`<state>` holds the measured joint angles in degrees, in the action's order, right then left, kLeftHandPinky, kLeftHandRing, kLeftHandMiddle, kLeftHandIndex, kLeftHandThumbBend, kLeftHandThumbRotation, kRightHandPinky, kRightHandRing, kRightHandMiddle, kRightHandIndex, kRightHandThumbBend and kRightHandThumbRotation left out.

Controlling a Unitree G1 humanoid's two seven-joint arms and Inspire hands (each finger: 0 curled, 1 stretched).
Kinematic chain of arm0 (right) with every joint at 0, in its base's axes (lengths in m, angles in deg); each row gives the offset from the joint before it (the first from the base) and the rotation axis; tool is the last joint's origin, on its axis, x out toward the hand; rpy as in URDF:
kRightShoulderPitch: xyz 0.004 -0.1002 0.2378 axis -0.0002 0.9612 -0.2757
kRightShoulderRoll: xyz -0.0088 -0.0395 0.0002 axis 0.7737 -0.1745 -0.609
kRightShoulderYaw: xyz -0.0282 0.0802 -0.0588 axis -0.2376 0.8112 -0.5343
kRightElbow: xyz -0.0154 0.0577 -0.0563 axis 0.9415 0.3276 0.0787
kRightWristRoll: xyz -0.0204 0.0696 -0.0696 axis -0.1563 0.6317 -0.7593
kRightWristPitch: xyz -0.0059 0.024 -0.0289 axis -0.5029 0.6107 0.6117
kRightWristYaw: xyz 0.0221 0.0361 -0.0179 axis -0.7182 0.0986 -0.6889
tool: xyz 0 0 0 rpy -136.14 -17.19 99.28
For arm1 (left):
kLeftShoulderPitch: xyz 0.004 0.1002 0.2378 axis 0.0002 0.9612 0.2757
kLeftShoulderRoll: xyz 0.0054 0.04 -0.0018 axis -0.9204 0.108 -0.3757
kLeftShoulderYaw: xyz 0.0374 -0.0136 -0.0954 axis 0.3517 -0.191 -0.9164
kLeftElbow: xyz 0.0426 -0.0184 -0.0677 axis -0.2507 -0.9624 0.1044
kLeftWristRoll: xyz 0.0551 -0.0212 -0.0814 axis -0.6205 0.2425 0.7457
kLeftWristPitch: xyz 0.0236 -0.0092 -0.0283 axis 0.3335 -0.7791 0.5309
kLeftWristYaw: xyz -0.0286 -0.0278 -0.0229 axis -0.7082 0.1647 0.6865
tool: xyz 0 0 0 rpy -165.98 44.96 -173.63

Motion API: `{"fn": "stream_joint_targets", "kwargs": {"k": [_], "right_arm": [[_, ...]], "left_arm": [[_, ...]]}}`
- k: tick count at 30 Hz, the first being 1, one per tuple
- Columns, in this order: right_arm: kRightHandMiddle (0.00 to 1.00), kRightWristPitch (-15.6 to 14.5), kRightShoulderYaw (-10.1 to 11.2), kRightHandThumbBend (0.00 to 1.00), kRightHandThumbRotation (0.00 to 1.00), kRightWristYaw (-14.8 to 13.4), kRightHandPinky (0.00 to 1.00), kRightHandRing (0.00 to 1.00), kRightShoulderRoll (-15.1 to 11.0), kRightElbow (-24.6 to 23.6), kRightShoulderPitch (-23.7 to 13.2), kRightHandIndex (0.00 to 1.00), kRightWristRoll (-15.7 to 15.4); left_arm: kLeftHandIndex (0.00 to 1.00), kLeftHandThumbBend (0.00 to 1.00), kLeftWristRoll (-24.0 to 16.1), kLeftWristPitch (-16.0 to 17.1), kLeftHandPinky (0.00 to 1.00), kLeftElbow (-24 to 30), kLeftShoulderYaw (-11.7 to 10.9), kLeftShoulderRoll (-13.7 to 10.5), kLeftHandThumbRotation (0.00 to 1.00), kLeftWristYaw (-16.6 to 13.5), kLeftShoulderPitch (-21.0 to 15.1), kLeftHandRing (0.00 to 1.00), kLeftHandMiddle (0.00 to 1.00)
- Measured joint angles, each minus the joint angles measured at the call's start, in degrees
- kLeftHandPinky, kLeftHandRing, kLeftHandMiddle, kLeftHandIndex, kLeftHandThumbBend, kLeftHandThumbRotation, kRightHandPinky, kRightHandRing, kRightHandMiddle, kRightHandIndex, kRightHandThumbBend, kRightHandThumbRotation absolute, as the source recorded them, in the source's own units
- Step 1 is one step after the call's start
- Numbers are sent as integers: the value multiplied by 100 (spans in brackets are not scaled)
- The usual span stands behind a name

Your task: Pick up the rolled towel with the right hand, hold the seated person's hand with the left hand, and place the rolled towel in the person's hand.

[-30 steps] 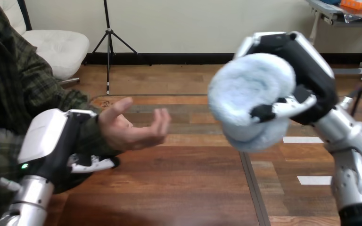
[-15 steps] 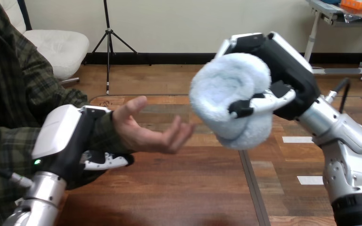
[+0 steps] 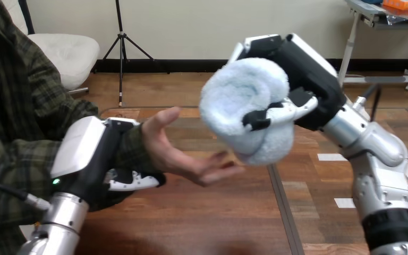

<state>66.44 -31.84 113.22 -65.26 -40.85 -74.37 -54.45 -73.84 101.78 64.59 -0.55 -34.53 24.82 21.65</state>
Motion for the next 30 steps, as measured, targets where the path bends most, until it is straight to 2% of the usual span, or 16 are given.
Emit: {"fn": "stream_joint_targets", "kwargs": {"k": [8,15,30], "right_arm": [[23,344,-37,76,0,216,13,19,159,429,-212,27,-38],[24,492,-130,75,0,341,13,19,302,741,-357,27,-78],[23,791,-238,74,0,478,12,17,630,979,-442,26,-145]], "left_arm": [[34,84,-37,-3,22,212,89,134,0,3,37,26,33],[34,84,-88,41,21,349,148,219,0,-11,53,26,33],[35,84,-101,24,21,558,164,446,0,12,160,26,33]]}}
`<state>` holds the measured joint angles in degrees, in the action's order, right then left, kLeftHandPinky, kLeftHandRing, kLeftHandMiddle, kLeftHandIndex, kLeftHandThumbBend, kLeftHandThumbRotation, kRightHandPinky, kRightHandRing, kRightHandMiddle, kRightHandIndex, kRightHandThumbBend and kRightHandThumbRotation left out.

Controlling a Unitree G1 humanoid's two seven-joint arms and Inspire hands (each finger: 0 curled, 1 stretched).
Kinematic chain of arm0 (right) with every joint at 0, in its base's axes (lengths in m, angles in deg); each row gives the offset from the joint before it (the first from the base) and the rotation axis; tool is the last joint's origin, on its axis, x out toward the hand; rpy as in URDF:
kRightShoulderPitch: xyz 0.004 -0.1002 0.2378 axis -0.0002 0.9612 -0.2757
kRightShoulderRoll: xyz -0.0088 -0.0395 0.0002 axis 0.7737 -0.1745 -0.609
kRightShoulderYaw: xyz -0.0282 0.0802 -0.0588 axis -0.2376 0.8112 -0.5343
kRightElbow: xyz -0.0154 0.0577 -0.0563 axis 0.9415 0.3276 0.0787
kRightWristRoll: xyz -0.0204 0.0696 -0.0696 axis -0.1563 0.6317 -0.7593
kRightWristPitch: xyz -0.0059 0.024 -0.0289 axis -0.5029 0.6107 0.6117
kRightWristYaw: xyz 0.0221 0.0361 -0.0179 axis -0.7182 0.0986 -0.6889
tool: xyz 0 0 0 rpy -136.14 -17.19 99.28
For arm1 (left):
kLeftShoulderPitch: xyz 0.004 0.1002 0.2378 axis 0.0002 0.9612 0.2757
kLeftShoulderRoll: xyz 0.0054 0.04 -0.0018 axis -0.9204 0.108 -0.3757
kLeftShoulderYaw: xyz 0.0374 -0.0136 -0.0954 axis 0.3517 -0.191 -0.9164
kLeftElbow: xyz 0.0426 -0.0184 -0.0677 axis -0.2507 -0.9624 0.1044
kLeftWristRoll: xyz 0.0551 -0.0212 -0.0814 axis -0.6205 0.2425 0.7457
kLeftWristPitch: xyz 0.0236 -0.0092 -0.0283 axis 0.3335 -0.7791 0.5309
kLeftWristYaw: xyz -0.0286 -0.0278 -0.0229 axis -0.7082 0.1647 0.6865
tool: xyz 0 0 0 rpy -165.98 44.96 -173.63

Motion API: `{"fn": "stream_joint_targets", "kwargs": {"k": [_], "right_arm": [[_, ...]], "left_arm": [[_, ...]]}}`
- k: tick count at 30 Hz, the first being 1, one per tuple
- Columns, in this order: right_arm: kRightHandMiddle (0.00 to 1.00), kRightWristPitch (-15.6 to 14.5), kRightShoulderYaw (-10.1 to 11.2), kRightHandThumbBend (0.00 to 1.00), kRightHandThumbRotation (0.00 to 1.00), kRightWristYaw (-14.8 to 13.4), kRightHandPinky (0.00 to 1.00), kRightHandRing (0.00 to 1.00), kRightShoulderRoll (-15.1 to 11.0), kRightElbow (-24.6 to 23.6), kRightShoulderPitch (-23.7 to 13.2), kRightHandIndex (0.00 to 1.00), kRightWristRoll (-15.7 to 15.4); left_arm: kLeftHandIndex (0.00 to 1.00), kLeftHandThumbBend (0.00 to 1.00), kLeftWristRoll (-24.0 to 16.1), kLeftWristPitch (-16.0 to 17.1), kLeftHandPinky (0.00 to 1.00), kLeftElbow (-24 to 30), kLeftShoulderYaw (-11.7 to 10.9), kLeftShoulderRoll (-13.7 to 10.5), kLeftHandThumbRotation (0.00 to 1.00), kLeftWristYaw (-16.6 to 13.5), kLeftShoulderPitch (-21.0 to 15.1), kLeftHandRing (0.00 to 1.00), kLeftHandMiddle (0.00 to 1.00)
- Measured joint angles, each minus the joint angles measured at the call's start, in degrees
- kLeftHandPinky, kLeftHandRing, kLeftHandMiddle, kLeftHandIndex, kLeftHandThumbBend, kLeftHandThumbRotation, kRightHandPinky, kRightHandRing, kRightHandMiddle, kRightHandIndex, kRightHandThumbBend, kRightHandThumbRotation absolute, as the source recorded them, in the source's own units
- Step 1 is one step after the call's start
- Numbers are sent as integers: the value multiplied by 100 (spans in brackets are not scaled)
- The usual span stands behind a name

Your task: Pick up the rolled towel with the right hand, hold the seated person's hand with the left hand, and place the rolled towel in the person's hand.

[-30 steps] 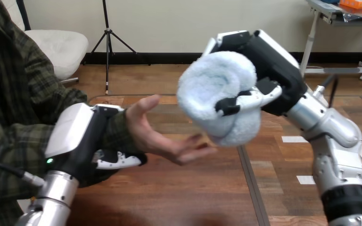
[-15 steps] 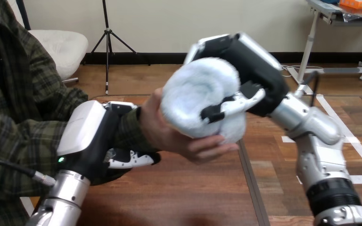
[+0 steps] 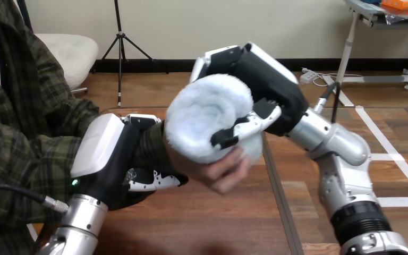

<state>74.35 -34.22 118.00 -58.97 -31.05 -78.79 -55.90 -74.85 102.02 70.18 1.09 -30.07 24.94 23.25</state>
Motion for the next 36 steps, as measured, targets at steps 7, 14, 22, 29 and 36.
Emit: {"fn": "stream_joint_targets", "kwargs": {"k": [7,14,22,29,36], "right_arm": [[24,111,-75,73,0,34,12,17,95,-1,0,27,-75],[24,97,-172,74,0,33,12,17,195,-27,4,27,-99],[24,200,-230,73,0,22,11,17,235,-64,28,26,-164],[24,220,-254,73,0,27,11,17,274,-73,71,26,-164],[24,263,-257,73,0,60,12,17,291,-72,112,26,-164]], "left_arm": [[34,85,18,0,21,0,5,98,0,7,32,25,33],[34,85,20,2,21,-1,9,147,0,5,53,25,33],[34,84,14,11,21,-3,8,227,0,-15,93,25,33],[33,84,-1,19,21,-3,8,261,0,-41,126,25,33],[34,85,-35,27,21,-5,18,290,0,-64,152,25,33]]}}
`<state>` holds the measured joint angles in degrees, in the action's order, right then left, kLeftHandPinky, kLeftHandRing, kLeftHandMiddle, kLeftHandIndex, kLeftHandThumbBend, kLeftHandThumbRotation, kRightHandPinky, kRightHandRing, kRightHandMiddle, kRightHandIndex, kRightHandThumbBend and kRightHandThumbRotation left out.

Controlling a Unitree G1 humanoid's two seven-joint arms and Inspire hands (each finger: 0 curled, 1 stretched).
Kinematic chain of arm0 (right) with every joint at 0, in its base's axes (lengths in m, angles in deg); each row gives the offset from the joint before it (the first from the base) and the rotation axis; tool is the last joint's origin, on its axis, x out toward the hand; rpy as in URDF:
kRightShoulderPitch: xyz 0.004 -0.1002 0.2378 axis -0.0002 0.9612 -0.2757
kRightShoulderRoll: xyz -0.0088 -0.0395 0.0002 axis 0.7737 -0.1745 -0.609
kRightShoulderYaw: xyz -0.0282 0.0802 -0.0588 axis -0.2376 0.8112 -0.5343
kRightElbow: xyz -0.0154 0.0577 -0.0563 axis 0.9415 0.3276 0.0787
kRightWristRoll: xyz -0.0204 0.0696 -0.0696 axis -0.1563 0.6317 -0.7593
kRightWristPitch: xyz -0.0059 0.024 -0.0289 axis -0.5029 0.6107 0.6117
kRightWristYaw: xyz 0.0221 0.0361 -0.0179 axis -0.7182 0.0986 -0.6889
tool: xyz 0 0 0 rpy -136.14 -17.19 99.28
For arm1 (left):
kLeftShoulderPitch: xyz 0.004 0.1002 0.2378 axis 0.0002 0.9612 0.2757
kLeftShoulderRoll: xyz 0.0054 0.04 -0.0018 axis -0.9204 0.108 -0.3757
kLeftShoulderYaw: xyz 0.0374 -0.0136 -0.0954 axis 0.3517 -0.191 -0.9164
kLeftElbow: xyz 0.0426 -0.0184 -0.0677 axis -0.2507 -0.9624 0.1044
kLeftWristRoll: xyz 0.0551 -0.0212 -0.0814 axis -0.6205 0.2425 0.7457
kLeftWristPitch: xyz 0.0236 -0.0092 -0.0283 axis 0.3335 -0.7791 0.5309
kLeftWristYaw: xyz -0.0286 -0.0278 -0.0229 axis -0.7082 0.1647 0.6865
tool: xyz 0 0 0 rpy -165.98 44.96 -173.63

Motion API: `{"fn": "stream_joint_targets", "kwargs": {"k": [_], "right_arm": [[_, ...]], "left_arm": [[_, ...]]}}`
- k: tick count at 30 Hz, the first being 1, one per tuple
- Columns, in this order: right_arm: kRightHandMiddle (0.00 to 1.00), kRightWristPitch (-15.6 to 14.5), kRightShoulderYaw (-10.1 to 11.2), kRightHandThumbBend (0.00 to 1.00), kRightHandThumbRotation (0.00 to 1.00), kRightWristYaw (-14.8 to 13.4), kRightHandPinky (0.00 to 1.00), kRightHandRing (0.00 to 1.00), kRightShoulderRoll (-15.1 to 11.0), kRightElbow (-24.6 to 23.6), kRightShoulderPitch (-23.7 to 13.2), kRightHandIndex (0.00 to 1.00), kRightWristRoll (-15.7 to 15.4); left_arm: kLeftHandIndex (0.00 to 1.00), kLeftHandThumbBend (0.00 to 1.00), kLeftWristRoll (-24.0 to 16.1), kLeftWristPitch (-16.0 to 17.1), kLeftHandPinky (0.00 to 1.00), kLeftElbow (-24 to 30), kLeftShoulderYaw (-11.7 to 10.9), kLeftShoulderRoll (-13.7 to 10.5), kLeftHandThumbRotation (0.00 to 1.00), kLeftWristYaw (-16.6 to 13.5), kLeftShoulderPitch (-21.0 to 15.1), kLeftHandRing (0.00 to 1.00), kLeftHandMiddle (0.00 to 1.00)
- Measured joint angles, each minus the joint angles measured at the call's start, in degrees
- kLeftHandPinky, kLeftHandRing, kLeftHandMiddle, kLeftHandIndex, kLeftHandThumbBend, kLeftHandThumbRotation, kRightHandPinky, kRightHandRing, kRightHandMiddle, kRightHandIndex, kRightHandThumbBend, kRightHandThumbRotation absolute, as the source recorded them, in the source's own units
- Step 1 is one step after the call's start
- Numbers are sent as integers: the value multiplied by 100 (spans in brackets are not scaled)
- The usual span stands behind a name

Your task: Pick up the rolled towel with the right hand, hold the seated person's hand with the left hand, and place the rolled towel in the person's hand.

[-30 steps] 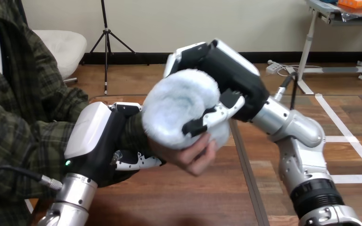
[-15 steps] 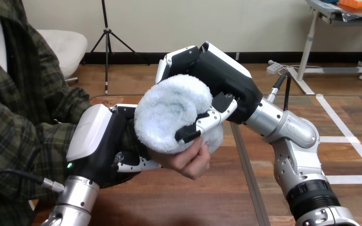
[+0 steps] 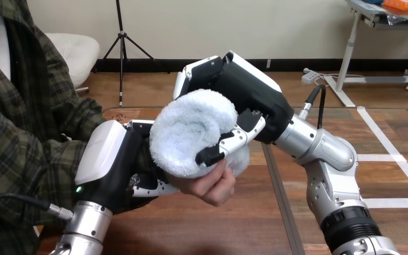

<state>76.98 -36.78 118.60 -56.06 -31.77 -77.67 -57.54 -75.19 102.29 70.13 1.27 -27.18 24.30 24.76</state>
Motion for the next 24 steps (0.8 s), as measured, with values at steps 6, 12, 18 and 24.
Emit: {"fn": "stream_joint_targets", "kwargs": {"k": [6,12,18,24], "right_arm": [[24,-26,1,73,0,34,12,17,-7,2,3,26,6],[25,-31,16,72,0,65,12,18,-10,12,3,27,17],[27,-32,38,73,0,107,13,20,-16,14,3,29,34],[28,-31,66,74,0,114,14,21,-26,14,3,31,40]], "left_arm": [[34,85,1,6,21,-1,4,10,0,0,12,26,34],[35,85,6,24,21,-4,-2,11,0,1,14,26,34],[35,86,42,48,22,-7,-16,6,0,5,21,26,35],[37,89,59,112,23,-33,-39,-26,0,5,33,28,36]]}}
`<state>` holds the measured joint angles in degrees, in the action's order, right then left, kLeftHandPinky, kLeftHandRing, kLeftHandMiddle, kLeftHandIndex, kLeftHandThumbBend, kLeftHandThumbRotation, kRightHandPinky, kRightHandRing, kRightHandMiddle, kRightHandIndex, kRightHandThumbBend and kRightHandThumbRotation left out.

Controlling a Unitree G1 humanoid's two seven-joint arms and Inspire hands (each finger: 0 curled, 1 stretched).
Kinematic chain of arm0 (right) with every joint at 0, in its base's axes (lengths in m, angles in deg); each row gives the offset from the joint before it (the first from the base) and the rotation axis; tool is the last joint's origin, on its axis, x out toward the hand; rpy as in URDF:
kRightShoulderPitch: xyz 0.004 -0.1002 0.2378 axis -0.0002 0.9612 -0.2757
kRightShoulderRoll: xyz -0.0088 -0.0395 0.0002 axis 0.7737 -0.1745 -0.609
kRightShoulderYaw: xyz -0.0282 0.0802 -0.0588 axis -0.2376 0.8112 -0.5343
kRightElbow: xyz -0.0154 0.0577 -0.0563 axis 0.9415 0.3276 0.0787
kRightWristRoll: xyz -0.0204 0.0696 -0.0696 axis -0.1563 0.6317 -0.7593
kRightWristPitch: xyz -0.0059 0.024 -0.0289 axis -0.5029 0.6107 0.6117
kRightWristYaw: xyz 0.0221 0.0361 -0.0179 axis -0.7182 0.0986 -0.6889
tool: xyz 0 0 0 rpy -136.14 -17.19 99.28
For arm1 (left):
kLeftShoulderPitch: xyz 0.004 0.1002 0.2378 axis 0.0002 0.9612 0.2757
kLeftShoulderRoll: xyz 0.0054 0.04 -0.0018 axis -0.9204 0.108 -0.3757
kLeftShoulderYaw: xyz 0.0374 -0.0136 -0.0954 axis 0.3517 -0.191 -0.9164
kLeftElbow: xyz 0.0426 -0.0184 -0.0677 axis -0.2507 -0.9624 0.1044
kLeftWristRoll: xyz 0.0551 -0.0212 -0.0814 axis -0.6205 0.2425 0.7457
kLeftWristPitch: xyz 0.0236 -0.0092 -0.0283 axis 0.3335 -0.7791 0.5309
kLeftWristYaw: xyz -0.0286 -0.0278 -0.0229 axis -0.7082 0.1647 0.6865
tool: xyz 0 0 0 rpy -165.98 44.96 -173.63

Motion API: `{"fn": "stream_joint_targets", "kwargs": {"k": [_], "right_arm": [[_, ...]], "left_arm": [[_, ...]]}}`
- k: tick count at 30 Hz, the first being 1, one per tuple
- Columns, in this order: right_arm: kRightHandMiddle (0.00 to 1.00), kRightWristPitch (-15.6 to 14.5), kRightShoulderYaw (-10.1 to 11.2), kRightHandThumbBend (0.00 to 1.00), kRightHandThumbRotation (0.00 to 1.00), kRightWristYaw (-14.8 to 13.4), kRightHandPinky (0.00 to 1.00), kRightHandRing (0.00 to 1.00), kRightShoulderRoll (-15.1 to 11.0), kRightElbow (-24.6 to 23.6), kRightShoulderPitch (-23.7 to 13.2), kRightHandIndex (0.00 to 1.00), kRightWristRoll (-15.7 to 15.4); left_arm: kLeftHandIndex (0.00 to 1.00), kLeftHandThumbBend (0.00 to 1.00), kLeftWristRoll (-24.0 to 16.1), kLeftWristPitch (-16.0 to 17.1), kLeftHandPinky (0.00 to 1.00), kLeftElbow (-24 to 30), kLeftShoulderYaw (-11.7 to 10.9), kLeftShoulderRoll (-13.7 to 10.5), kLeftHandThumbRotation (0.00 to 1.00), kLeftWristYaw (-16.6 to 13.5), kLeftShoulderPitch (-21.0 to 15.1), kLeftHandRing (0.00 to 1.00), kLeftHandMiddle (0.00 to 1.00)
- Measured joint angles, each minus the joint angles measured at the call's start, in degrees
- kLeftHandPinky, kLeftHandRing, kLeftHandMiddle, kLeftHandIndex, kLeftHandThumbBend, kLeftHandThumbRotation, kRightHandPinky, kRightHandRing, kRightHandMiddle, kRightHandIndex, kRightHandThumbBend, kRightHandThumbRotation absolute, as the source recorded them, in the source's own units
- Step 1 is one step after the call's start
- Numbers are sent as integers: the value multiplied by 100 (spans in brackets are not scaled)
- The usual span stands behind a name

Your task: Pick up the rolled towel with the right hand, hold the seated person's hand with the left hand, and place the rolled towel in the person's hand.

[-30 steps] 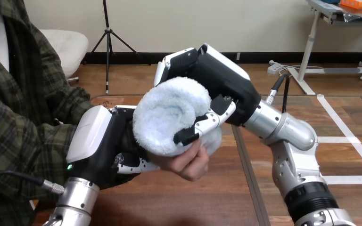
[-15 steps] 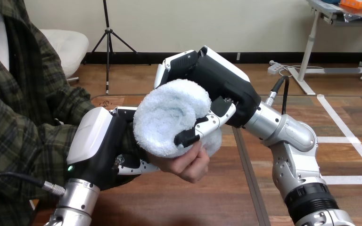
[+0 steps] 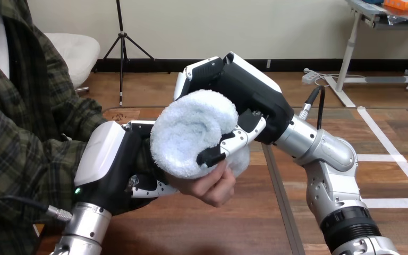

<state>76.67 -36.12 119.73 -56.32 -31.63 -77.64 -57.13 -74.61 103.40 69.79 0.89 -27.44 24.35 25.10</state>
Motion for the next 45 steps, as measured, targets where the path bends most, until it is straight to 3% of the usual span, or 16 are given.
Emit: {"fn": "stream_joint_targets", "kwargs": {"k": [4,5,10,15,23,31,45], "right_arm": [[30,-35,11,77,0,14,16,23,-9,0,0,34,3],[35,-59,13,80,0,24,20,27,-11,0,0,38,8],[46,-513,27,88,7,147,31,38,-48,-2,-1,48,132],[66,-799,22,97,18,142,53,61,-129,-51,4,64,117],[87,-971,-29,100,32,86,85,88,-345,-477,126,84,-10],[94,-1117,-18,100,40,-47,98,98,-516,-847,272,94,-14],[93,-1139,52,100,50,-472,100,99,-552,-1106,451,94,57]], "left_arm": [[38,91,29,10,25,-1,-3,-21,0,23,15,30,38],[39,92,45,10,26,-1,-3,-25,0,34,16,31,39],[41,94,84,42,29,-9,-5,-54,0,54,36,34,40],[42,94,85,79,31,-41,-3,-60,0,54,60,36,41],[43,95,88,141,33,-95,-7,-64,0,47,66,37,42],[44,96,100,145,33,-99,-14,-62,0,46,66,37,43],[43,96,126,147,34,-118,-9,-53,0,69,61,38,43]]}}
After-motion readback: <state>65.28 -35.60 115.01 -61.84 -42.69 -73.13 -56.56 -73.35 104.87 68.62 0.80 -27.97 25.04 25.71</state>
